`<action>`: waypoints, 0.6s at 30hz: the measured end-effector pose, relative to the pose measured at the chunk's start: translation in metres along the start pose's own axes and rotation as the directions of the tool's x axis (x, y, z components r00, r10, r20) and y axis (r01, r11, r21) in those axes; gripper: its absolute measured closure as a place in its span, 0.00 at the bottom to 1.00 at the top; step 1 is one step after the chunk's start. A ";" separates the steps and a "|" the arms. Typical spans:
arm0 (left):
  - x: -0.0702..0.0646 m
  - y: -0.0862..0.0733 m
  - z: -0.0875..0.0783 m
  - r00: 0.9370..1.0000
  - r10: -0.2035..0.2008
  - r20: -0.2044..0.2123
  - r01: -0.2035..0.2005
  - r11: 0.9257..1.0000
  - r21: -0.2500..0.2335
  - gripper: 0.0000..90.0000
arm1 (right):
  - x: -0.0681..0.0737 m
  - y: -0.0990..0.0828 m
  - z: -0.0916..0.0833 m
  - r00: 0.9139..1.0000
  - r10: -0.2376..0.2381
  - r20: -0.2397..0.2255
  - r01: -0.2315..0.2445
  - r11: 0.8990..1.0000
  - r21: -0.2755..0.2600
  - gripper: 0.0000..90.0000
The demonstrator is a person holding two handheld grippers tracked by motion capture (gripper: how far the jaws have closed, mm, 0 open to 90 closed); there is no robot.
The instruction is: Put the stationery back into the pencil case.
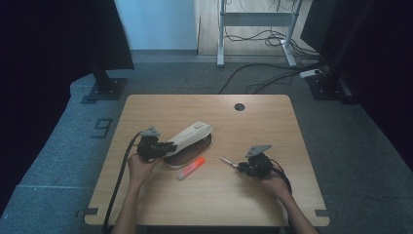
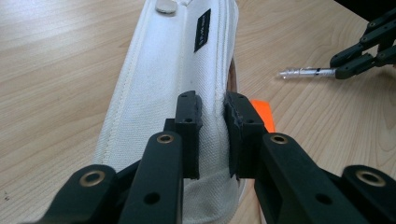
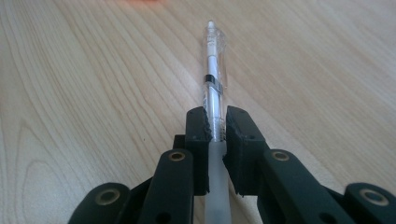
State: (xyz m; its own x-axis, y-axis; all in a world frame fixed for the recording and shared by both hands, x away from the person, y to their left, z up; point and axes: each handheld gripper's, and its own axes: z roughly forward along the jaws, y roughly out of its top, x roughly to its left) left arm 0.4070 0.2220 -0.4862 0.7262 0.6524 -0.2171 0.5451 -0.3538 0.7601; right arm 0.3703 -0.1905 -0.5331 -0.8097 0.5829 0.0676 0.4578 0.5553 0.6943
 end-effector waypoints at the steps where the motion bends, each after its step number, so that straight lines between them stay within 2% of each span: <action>1: 0.000 0.000 0.000 1.000 -0.002 0.001 0.002 1.000 -0.001 0.85 | 0.000 0.001 -0.001 1.000 0.000 0.002 0.000 1.000 -0.006 0.87; 8: -0.001 0.000 -0.001 1.000 -0.002 -0.005 0.002 1.000 -0.012 0.85 | 0.001 0.012 -0.008 1.000 -0.006 0.002 0.006 0.999 -0.041 0.87; 18: -0.002 0.001 -0.002 1.000 -0.002 -0.011 0.002 1.000 -0.022 0.86 | 0.007 0.032 -0.001 1.000 -0.025 -0.006 0.024 0.998 -0.053 0.87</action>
State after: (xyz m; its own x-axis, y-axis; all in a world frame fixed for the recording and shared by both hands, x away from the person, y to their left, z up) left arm 0.4051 0.2222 -0.4837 0.7204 0.6603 -0.2122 0.5373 -0.3379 0.7728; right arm 0.3792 -0.1695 -0.5095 -0.8231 0.5653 0.0550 0.4180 0.5373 0.7325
